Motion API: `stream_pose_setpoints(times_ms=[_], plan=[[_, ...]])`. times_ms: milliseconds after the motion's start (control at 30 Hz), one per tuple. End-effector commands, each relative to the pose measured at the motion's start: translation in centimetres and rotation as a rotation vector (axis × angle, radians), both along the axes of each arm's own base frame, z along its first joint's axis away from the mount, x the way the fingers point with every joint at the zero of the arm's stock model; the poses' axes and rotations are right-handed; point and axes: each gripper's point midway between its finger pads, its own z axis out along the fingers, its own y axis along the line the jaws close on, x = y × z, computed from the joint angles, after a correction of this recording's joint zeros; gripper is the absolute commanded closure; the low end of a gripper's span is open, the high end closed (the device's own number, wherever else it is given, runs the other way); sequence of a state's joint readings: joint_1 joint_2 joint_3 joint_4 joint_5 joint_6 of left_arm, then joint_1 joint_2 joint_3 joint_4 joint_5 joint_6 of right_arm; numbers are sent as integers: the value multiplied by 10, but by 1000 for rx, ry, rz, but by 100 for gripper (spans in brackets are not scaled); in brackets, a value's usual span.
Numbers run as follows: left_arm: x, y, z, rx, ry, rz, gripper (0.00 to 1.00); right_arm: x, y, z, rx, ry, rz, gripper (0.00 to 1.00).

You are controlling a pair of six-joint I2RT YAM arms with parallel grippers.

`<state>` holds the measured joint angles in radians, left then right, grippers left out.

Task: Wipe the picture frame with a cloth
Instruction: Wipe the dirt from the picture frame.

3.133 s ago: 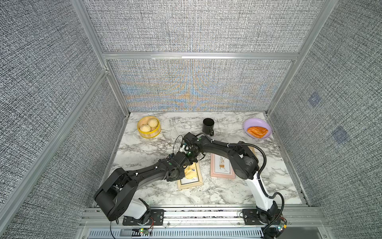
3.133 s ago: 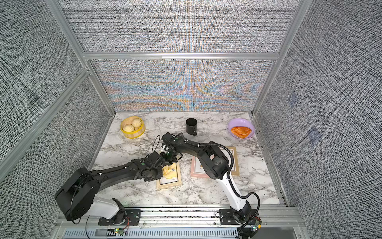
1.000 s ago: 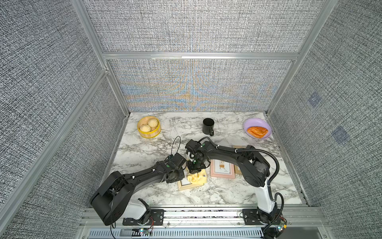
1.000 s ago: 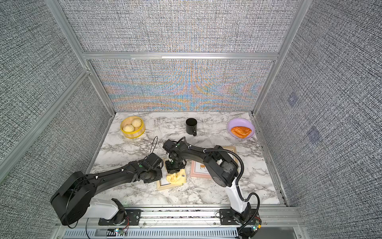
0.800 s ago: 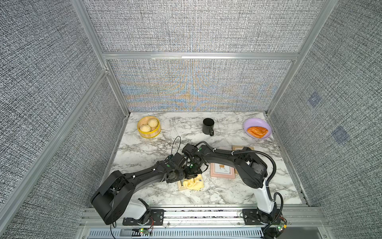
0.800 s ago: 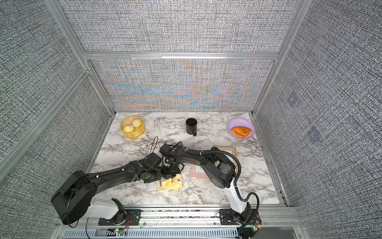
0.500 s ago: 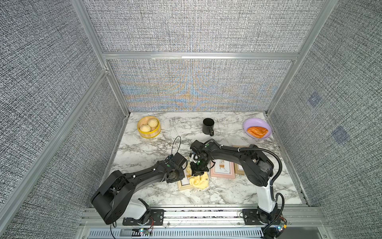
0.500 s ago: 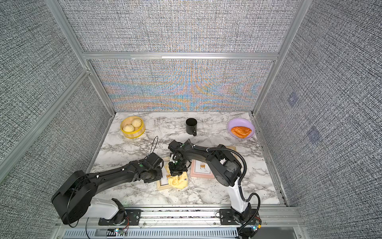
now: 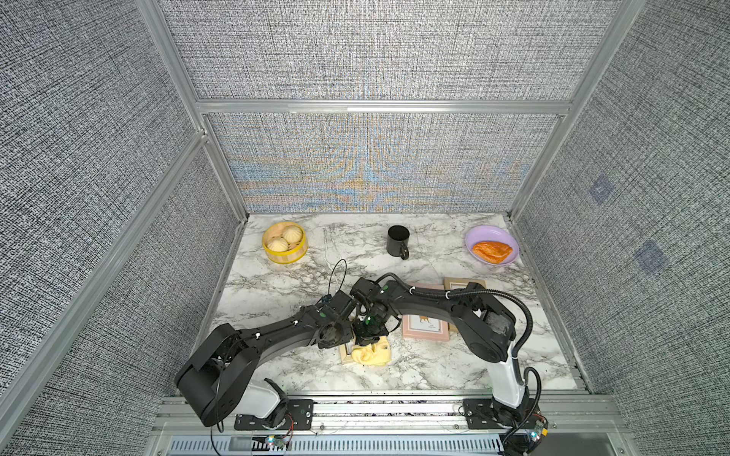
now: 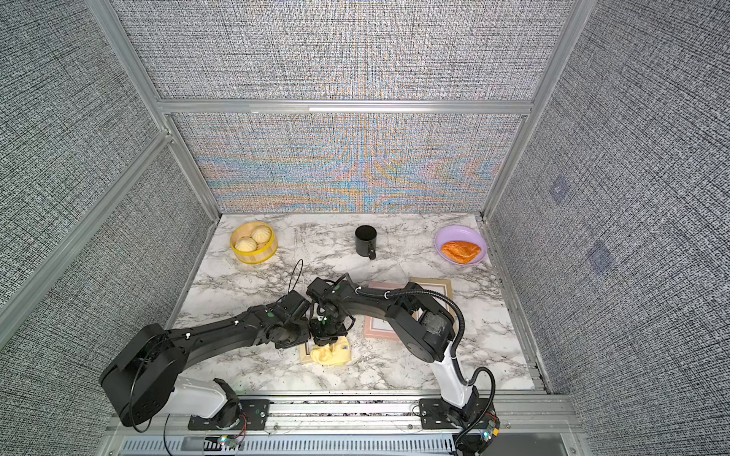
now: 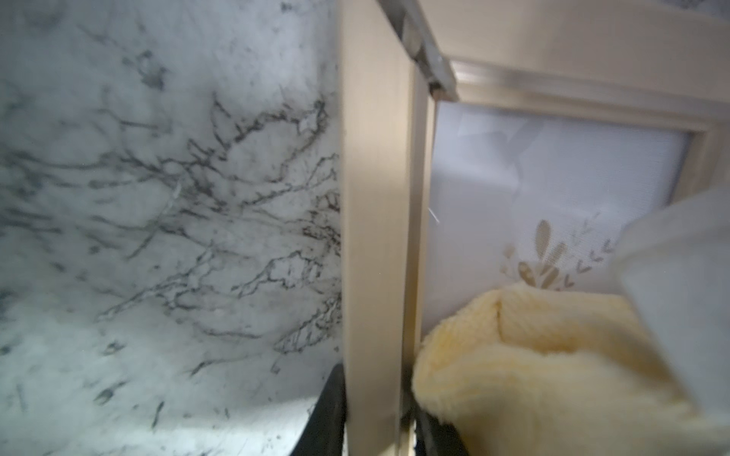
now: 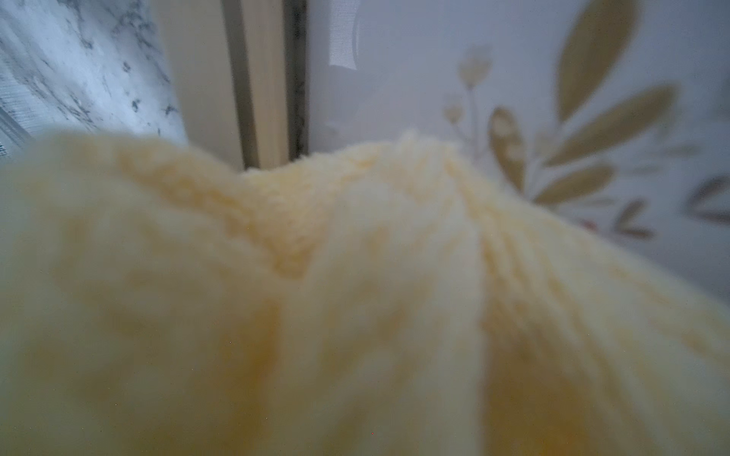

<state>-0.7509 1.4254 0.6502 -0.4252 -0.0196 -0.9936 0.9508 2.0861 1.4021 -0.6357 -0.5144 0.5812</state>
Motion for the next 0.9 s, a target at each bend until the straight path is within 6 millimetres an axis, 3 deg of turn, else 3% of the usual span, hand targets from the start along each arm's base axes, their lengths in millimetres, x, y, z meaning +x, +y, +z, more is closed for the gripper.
stream_pose_setpoints(times_ms=[0,133,267,367,600,700,867], plan=[[0,6,-4,25,5,28,100,-20,-59,-28,-239,77,-11,100],[-1,8,-4,32,6,29,100,3,-98,-21,-301,25,-49,100],[-2,9,-4,31,7,27,100,12,-112,-16,-341,-7,-32,100],[-3,9,-5,30,9,29,100,4,-102,-18,-323,8,-24,100],[-2,7,-7,24,11,29,100,-39,-42,-21,-200,91,24,100],[-2,7,-6,23,11,29,100,-35,-48,-25,-232,73,29,100],[-3,9,-4,23,6,29,100,-7,-83,-20,-276,32,-20,100]])
